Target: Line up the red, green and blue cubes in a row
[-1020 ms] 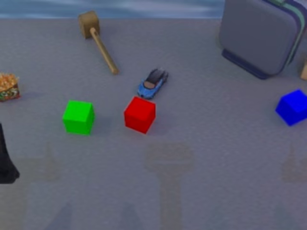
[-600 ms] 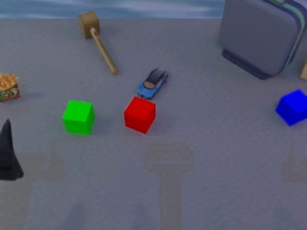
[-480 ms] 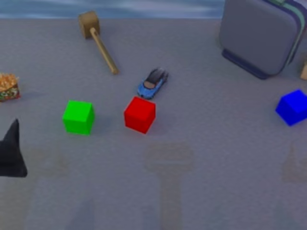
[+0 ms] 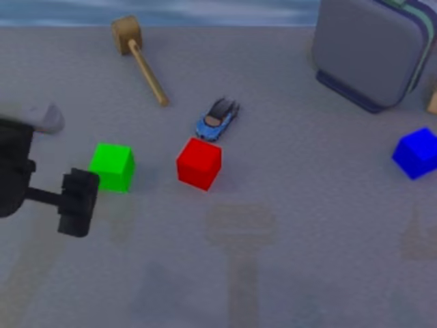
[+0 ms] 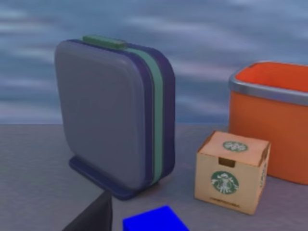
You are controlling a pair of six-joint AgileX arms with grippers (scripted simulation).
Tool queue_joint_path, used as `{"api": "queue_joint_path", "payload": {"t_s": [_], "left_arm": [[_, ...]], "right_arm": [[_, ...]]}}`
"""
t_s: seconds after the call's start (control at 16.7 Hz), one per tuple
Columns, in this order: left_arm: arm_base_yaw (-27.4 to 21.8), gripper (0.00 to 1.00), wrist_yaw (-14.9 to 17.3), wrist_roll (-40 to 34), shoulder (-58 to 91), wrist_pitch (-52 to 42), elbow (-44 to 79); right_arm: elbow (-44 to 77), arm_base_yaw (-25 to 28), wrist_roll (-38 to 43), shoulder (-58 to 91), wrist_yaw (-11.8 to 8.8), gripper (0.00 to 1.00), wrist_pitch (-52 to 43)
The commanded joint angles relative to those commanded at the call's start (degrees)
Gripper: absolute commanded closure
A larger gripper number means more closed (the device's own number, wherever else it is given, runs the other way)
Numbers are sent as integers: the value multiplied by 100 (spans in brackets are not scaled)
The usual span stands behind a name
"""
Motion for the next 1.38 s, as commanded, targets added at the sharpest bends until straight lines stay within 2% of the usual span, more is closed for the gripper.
{"api": "queue_joint_path", "payload": {"t_s": [0.3, 0.6, 0.84, 1.02, 1.38], "left_arm": [[-653, 0, 85, -88, 3138, -2003, 2350], [-1137, 0, -52, -231, 5706, -3307, 4913], [-1369, 0, -294, -360, 7052, -3698, 6784], [-1461, 0, -473, -439, 7596, -3728, 7707], [-1496, 0, -572, -479, 7803, -3682, 8105]], "right_arm": [[0, 0, 0, 0, 0, 0, 0], [0, 0, 0, 0, 0, 0, 0], [0, 0, 0, 0, 0, 0, 0], [0, 0, 0, 0, 0, 0, 0], [0, 0, 0, 0, 0, 0, 0]]}}
